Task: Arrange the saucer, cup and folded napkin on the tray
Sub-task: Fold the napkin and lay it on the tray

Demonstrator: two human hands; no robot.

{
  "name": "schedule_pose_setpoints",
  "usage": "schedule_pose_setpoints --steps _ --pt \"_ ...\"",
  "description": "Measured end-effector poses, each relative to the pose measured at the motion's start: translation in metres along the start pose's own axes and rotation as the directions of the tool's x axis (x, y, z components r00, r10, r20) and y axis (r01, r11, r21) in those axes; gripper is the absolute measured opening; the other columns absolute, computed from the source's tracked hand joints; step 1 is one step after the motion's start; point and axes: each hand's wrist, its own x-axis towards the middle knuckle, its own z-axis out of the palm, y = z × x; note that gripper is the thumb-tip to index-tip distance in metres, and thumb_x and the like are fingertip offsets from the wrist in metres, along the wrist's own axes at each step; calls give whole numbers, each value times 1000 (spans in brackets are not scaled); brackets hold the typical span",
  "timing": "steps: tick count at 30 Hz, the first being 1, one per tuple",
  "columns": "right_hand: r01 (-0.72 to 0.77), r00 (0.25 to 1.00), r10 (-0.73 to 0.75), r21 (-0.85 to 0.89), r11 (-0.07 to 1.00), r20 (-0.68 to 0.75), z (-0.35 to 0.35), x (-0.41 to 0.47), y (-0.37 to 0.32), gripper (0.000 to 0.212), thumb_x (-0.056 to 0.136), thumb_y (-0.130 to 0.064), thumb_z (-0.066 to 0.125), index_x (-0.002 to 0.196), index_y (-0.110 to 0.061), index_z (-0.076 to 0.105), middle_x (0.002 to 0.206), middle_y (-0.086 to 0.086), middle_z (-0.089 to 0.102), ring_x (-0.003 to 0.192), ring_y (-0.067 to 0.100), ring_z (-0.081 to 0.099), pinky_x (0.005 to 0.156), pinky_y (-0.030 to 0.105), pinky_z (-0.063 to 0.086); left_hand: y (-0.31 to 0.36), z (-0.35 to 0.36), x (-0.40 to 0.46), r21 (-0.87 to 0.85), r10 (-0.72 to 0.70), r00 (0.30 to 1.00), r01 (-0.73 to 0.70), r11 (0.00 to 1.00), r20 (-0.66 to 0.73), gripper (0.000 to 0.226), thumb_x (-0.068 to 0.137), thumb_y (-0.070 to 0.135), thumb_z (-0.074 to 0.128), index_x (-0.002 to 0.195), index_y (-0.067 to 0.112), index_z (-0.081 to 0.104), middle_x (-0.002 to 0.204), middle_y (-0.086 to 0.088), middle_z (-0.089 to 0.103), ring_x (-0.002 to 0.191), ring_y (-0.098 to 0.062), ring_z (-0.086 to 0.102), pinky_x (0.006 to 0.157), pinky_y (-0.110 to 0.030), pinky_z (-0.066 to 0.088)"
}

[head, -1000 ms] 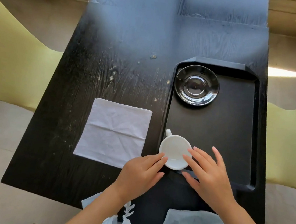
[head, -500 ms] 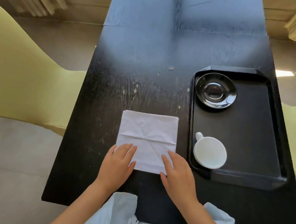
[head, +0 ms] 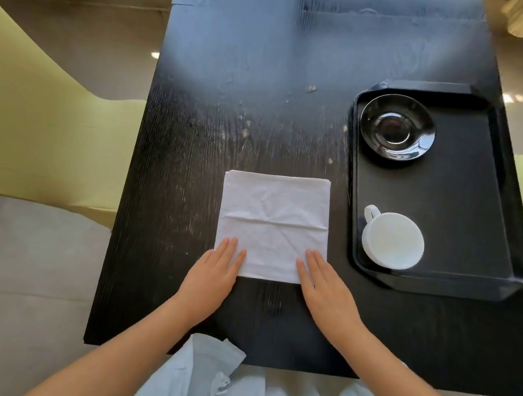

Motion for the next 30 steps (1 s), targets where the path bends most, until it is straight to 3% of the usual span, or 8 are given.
schedule_pose_setpoints --steps 6,12,16,18,19,21,25,30 --pt "189 977 -198 -103 977 -84 -1 4 14 65 48 2 87 110 4 66 111 25 67 105 34 64 88 37 52 -24 -9 -4 69 182 978 -176 982 -98 76 37 -6 90 109 -2 68 113 -23 67 104 -32 66 75 -35 58" --pt "219 973 -211 83 972 -97 -13 5 27 57 40 5 89 94 0 73 102 19 72 97 30 69 73 34 58 -35 -14 -6 -88 218 965 -233 969 -148 53 38 -5 91 88 1 74 96 -14 74 90 -28 72 68 -35 59" --pt "123 990 -137 311 943 24 -27 -1 27 47 60 8 80 103 -7 70 111 12 71 105 29 65 80 35 56 -41 -26 -13 -243 164 985 -174 954 -61 33 53 1 87 80 14 73 77 0 73 70 -14 71 61 -25 59" --pt "58 981 -124 390 919 148 -36 -5 26 36 86 0 58 120 -12 61 129 9 61 119 27 56 98 35 46 -43 -31 -16 -324 130 988 -97 941 81 12 82 11 69 92 17 72 87 3 72 81 -12 69 76 -27 56" --pt "-1 963 -115 429 903 243 -40 -7 26 35 94 -6 47 128 -14 56 135 6 56 124 24 51 103 34 42 -43 -34 -17 -383 102 980 -29 923 171 13 90 16 58 93 17 71 92 3 72 87 -13 67 84 -28 53" --pt "-122 921 -90 500 857 379 -46 -12 27 34 98 -15 41 130 -20 53 127 5 62 115 23 56 97 33 45 -44 -42 -19 -473 84 951 71 878 298 16 93 21 52 84 24 65 91 1 70 90 -14 66 90 -27 50" --pt "-237 965 102 631 739 242 -57 -14 25 8 90 -16 57 97 -15 61 78 8 67 72 23 61 67 34 50 -49 -52 -17 -594 6 934 222 773 358 24 91 19 59 112 17 68 106 5 68 93 -3 62 81 -12 47" --pt "-308 931 360 645 699 54 -58 11 27 11 88 -13 60 97 -7 63 83 7 64 73 19 58 70 33 52 -51 -59 0 -760 -360 929 293 580 83 27 88 18 62 115 14 65 102 5 64 92 -8 60 79 -17 44"
